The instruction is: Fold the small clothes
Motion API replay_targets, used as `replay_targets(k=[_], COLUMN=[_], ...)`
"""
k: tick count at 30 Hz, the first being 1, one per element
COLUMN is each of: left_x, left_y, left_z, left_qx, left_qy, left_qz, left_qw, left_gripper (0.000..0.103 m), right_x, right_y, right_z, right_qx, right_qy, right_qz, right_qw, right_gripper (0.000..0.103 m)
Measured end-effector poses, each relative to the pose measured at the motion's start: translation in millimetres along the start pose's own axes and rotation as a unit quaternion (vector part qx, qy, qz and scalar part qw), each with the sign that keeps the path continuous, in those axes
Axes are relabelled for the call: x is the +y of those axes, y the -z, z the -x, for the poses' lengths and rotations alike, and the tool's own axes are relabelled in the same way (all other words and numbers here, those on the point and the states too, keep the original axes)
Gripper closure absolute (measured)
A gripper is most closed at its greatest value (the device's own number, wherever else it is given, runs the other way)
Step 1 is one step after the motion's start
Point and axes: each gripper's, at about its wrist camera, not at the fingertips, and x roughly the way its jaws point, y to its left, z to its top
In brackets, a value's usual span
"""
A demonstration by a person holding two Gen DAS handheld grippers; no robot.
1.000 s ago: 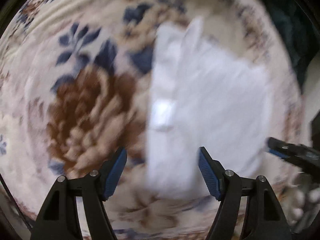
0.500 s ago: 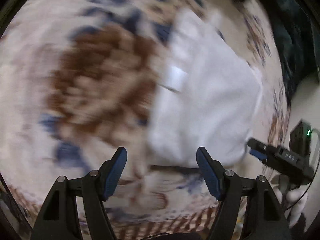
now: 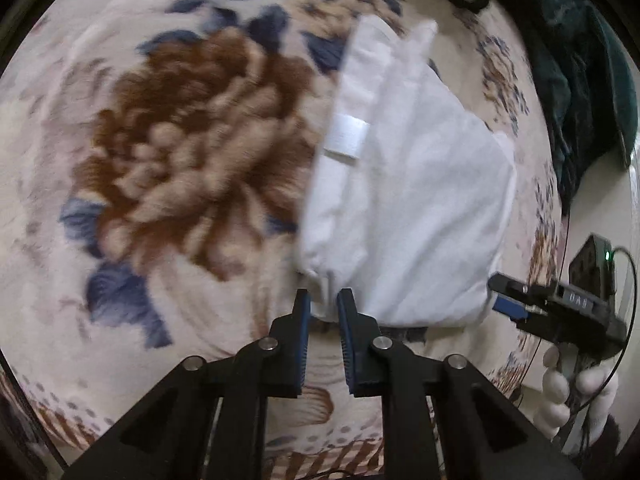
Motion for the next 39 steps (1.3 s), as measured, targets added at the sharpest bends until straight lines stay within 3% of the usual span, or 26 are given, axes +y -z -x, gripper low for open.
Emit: replay_targets(k=[2, 4, 6, 7, 11, 12, 14, 16, 18, 24, 27, 32, 36, 38, 39], left_x=[8.2, 2.2, -3.8, -8.3, -26.6, -28.7, -26.8, -13.8, -3.2, -0.7, -7.6, -2.3, -7.5, -10.7, -8.7], left_y=[-6.0, -19.0, -38.4, -49.3, -93.7, -101.2, -116.1, -123.9, -125.0, -86.2, -55.1, -17.6, -11.8, -11.8, -8.9], left_z=[12.3, 12.1, 10.9, 7.5, -12.8, -15.3, -23.3, -25.6, -21.0, 5.4, -3.5, -28.1, -39.4, -34.2, -30.1], left_qx=[-0.012, -0.025, -0.040, -0.044, -0.052, -0.056, -0.043, -0.038, -0.036, -0.019, 0.019, 0.062, 0.059, 0.037, 0.029], left_qy=[0.014, 0.055, 0.090, 0.107, 0.115, 0.106, 0.055, 0.013, 0.002, 0.062, 0.077, 0.084, 0.090, 0.095, 0.093], left_qz=[0.032, 0.057, 0.064, 0.063, 0.041, 0.037, 0.023, 0.027, 0.024, 0.002, -0.022, -0.005, 0.004, -0.009, -0.014], left_qw=[0.9993, 0.9965, 0.9931, 0.9914, 0.9911, 0.9921, 0.9973, 0.9988, 0.9991, 0.9979, 0.9966, 0.9945, 0.9942, 0.9947, 0.9952], left_gripper=[0.090, 0.076, 0.047, 0.047, 0.049, 0.065, 0.085, 0.085, 0.082, 0.075, 0.075, 0.075, 0.076, 0.078, 0.086], right_x=[-0.7, -1.6, -3.4, -4.0, -6.6, -7.1, -7.4, -7.1, -6.7, -11.2, -14.5, -19.8, -19.8, -19.1, -18.4], right_y=[1.0, 1.4, 0.1, -1.2, -6.6, -7.9, -11.0, -12.7, -13.7, -9.2, -4.7, 3.0, 5.2, 5.3, 5.1], right_z=[1.7, 3.6, 5.6, 6.5, 8.7, 9.2, 10.5, 12.1, 13.4, 14.2, 13.5, 12.3, 10.6, 9.2, 8.6], right_qx=[-0.001, -0.002, -0.003, -0.005, -0.010, -0.011, -0.014, -0.019, -0.022, -0.024, -0.021, -0.015, -0.013, -0.011, -0.011], right_qy=[0.001, 0.000, -0.003, -0.002, -0.004, -0.005, -0.006, -0.007, -0.013, -0.025, -0.028, -0.025, -0.020, -0.019, -0.019], right_qz=[0.001, -0.001, -0.003, -0.004, -0.011, -0.012, -0.012, -0.012, -0.014, -0.026, -0.033, -0.037, -0.034, -0.034, -0.034], right_qw=[1.000, 1.000, 1.000, 1.000, 1.000, 1.000, 1.000, 1.000, 1.000, 0.999, 0.999, 0.999, 0.999, 0.999, 0.999], right_gripper=[0.049, 0.049, 0.049, 0.049, 0.049, 0.049, 0.049, 0.049, 0.049, 0.049, 0.048, 0.049, 0.049, 0.049, 0.049])
